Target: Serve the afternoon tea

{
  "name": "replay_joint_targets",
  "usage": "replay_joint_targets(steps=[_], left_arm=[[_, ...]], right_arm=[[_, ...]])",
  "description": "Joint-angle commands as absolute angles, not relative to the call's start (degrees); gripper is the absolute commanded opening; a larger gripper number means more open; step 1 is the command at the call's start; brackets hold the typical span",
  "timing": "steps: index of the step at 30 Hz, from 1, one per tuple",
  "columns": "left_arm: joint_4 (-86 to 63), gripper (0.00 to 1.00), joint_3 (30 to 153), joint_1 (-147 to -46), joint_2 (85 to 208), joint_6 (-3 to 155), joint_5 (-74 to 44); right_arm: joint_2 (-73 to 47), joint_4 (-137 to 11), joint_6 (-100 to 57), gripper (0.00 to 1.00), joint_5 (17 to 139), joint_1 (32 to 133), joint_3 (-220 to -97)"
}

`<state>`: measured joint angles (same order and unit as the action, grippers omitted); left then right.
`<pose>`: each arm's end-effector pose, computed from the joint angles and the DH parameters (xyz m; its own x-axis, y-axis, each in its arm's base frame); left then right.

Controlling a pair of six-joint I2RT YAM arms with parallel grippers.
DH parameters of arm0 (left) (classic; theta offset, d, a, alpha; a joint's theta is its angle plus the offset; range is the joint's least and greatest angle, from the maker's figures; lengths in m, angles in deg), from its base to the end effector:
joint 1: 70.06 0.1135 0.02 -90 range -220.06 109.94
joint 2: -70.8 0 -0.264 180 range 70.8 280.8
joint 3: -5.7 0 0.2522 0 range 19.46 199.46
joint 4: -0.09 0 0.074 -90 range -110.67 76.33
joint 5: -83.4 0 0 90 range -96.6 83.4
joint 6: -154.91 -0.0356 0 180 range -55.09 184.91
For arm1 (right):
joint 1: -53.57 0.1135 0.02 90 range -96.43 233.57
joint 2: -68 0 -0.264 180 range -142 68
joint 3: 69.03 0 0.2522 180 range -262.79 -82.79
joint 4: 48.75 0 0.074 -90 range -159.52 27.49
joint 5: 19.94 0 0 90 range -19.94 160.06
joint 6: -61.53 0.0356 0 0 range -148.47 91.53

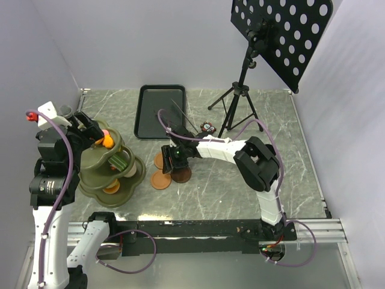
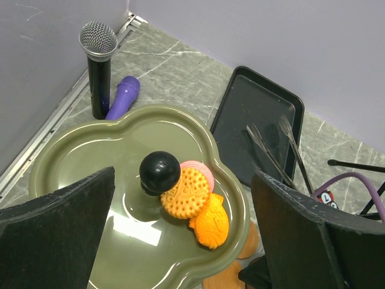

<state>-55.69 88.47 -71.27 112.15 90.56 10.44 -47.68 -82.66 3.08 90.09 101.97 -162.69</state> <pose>0.1158 0.0080 0.4280 -0.1094 -0.4117 -0.9048 -0.3450 0.8694 -0.3538 0.2753 0.3285 0.1679 -0.9029 -0.2766 -0.3289 -0.4195 0.7334 0.5349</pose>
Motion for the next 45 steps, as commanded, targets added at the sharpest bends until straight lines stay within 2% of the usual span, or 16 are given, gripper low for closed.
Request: replay_joint_targets(steps=[1, 12, 18, 22, 26, 33, 37, 45], left_arm=[[-55.8, 1.00, 90.6, -71.2, 111.5, 88.8, 11.9], [-55.9, 1.00, 90.6, -71.3, 111.2, 88.6, 12.2], [-56.1, 1.00, 90.6, -71.2, 110.9, 88.5, 12.7], [-54.9, 1.00, 89.9, -71.2, 110.8, 89.3, 12.0], [-53.8, 1.00, 89.4, -71.2, 110.7, 90.0, 11.4], [-53.1, 1.00, 89.5, -71.2, 110.9, 91.0, 10.6], [-52.4, 1.00, 90.2, -71.3, 112.0, 92.1, 10.4], [-52.5, 1.00, 91.9, -71.2, 114.1, 94.8, 9.4]], right_arm=[[-50.3, -79.8, 4.3, 0.62, 89.9, 102.6, -164.6], [-48.1, -78.2, 2.0, 0.64, 86.5, 102.7, -164.6], [-35.2, -81.8, -1.7, 0.76, 78.5, 102.4, -160.1], [-24.7, -89.1, -2.4, 0.80, 70.3, 99.5, -154.6], [-14.9, -96.3, -4.3, 0.78, 61.8, 91.7, -147.2], [-1.9, -102.7, -12.1, 0.73, 58.7, 75.3, -138.2], [0.8, -103.0, -15.9, 0.69, 60.6, 68.1, -134.9], [0.1, -100.9, -21.9, 0.61, 65.9, 61.7, -133.7]])
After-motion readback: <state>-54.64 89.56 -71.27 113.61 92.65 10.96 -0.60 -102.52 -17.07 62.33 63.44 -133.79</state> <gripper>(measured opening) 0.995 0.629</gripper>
